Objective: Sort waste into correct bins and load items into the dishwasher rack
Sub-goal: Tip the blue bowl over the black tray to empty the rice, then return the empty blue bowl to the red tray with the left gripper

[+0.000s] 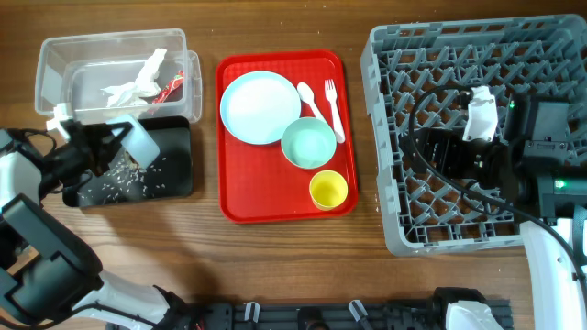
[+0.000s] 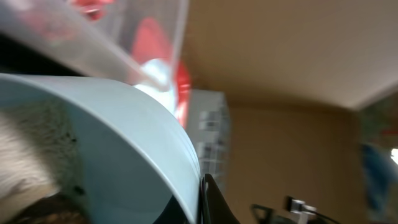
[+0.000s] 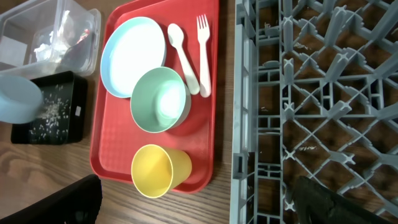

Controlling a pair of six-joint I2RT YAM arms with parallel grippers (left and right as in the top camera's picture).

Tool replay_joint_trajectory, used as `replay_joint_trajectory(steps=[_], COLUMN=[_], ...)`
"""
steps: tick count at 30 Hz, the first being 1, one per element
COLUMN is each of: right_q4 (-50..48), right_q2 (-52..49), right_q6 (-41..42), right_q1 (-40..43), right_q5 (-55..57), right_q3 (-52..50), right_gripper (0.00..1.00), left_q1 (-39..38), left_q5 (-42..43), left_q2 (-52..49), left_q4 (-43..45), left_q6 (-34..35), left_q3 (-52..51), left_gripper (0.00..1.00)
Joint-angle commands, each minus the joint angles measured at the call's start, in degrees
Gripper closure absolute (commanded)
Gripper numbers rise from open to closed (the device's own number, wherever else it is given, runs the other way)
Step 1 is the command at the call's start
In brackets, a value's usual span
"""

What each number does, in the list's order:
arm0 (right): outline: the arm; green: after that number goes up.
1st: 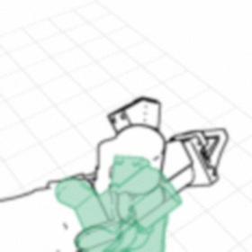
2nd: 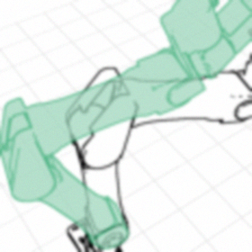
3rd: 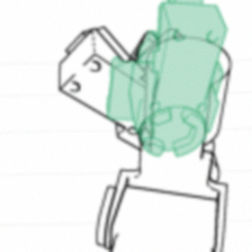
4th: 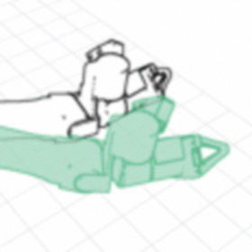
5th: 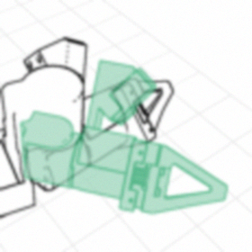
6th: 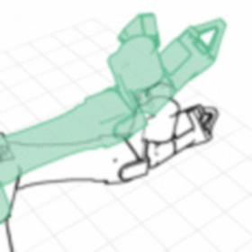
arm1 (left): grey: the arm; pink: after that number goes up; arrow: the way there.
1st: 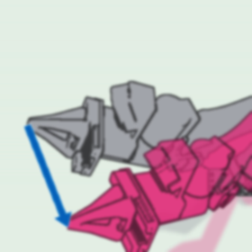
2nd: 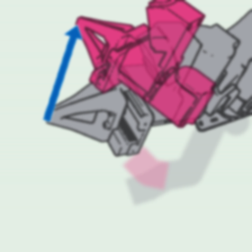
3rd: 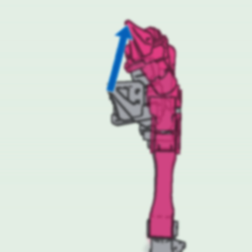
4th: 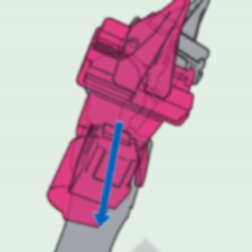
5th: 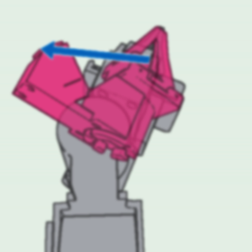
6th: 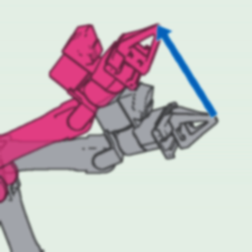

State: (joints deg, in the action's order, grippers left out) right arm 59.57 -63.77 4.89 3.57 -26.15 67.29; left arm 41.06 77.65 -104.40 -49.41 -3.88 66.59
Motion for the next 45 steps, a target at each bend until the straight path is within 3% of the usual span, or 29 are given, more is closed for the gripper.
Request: replay_joint_trajectory(steps=[1, 10, 22, 27, 36, 41, 45], right_q4=[0.0, 0.1, 0.1, 0.0, 0.3, 0.3, 0.3], right_q2=[-0.2, -0.2, -0.2, -0.2, -0.2, -0.2, -0.2], right_q6=[-0.2, -0.2, -0.2, -0.3, -0.4, -0.4, -0.4], right_q1=[0.0, 0.0, 0.0, 0.0, 0.0, 0.0, 0.0], right_q5=[-0.5, -0.5, -0.5, -0.5, -0.3, -0.3, -0.3], right_q3=[0.6, 0.6, 0.6, 0.6, 0.6, 0.6, 0.6], right_gripper=[0.00, 0.00, 0.00, 0.00, 0.00, 0.00, 0.00], left_q1=[1.7, 1.9, 0.6, -3.1, -11.8, -19.2, -36.0], left_q5=[12.7, 12.7, 12.7, 12.3, 4.2, -13.1, -40.2], left_q2=[-0.6, -0.6, -0.4, 0.4, 7.9, 17.9, 26.3], left_q4=[0.2, 0.6, -2.7, 0.7, 4.3, -0.9, -7.6], left_q6=[3.5, 14.8, 15.4, 14.6, 16.4, 16.4, 18.5], left_q3=[0.9, 0.9, 0.9, 0.9, 1.2, 1.2, 1.2], left_gripper=[0.96, 0.96, 0.96, 0.96, 0.96, 0.96, 0.96])
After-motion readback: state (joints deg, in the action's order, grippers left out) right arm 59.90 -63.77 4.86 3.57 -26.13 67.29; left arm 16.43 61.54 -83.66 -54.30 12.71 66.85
